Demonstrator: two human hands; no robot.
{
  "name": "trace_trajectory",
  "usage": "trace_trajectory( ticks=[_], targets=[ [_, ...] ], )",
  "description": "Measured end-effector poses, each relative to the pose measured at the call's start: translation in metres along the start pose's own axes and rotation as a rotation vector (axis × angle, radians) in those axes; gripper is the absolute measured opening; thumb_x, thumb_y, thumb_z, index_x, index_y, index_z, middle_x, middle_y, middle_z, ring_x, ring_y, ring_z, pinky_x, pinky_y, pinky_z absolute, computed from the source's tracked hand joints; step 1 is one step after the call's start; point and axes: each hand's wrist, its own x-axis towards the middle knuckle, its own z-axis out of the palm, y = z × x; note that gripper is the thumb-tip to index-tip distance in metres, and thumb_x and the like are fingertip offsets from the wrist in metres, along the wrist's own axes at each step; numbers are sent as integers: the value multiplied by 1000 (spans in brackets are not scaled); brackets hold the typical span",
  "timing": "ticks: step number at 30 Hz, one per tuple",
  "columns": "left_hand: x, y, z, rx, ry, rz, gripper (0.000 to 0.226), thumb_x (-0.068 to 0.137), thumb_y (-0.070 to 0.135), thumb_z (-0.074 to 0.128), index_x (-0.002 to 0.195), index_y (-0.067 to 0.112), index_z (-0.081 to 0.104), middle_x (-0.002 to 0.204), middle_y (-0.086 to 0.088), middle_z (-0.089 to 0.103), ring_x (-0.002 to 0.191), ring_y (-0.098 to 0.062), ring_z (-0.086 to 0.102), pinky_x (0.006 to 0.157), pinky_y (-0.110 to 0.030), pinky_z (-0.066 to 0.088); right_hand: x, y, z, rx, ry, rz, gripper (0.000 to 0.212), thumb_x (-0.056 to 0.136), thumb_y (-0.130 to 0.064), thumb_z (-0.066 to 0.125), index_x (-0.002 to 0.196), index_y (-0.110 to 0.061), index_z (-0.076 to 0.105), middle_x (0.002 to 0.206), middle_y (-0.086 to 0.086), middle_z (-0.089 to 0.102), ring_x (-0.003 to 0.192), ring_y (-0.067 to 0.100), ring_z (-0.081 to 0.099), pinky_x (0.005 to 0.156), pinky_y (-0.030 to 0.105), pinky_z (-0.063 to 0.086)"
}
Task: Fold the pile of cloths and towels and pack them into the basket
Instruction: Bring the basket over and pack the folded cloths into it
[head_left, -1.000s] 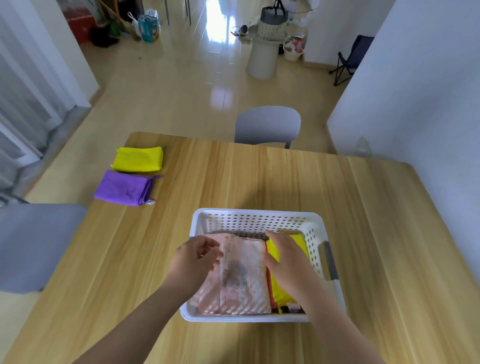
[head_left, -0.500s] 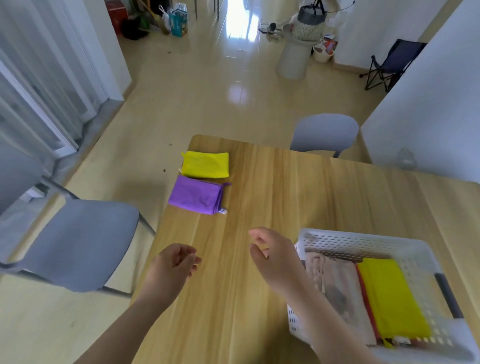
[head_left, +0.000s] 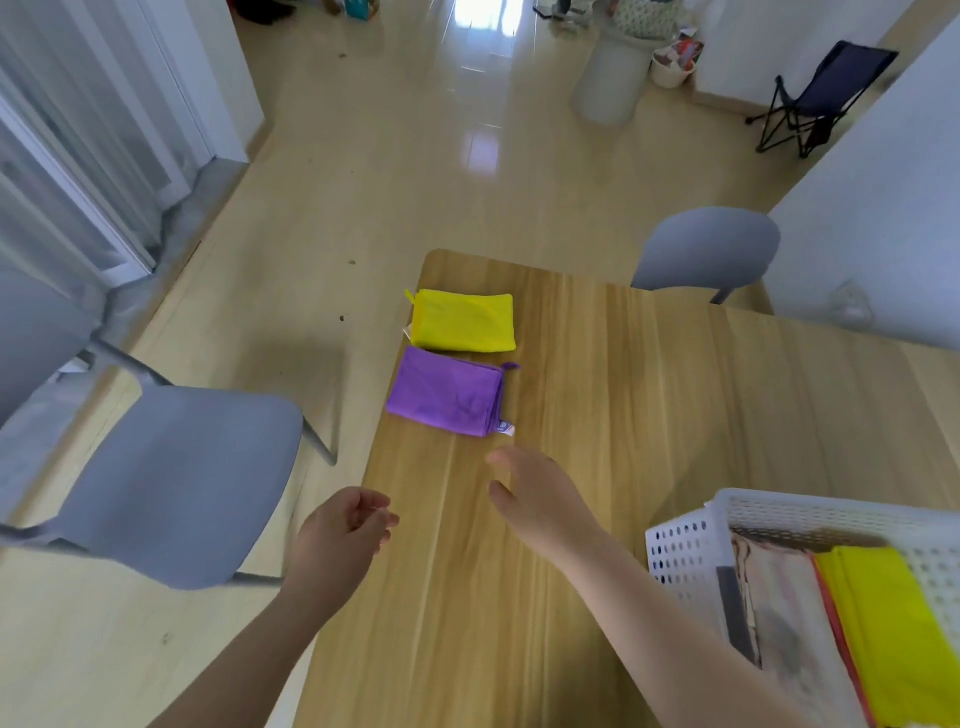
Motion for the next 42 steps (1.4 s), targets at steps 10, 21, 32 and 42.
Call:
trace_trajectory(
  ticks=[10, 21, 32, 42],
  targets=[
    [36, -5, -1, 17, 66, -38, 16, 90, 7, 51, 91, 18, 63, 78, 5, 72, 76, -12, 66, 78, -33, 55, 141, -10, 1, -232, 79, -149, 47, 92, -32, 58, 133, -12, 48, 133, 10, 49, 126, 27, 44, 104, 38, 38],
    [74, 1, 10, 12, 76, -20, 17, 89, 6, 52, 88, 19, 63, 75, 7, 72, 77, -14, 67, 80, -39, 55, 169, 6, 15, -270, -16, -49, 54, 84, -39, 67, 128, -14, 47, 122, 9, 48, 116, 27, 49, 97, 42, 42],
    [119, 41, 38, 124, -13, 140, 13, 88, 13, 53, 87, 24, 60, 81, 5, 71, 80, -24, 65, 76, -41, 54, 103, 78, 3, 22, -143, 401, 53, 70, -31, 77, 108, -9, 47, 101, 3, 59, 94, 25, 59, 76, 34, 46],
    [196, 92, 89, 721, 64, 636, 40, 80, 13, 67, 118, 9, 57, 121, -10, 52, 113, -29, 48, 92, -34, 38, 81, 95, 8, 76, -26, 474, 45, 69, -34, 76, 101, -13, 52, 99, 0, 60, 92, 22, 59, 67, 27, 38]
  ],
)
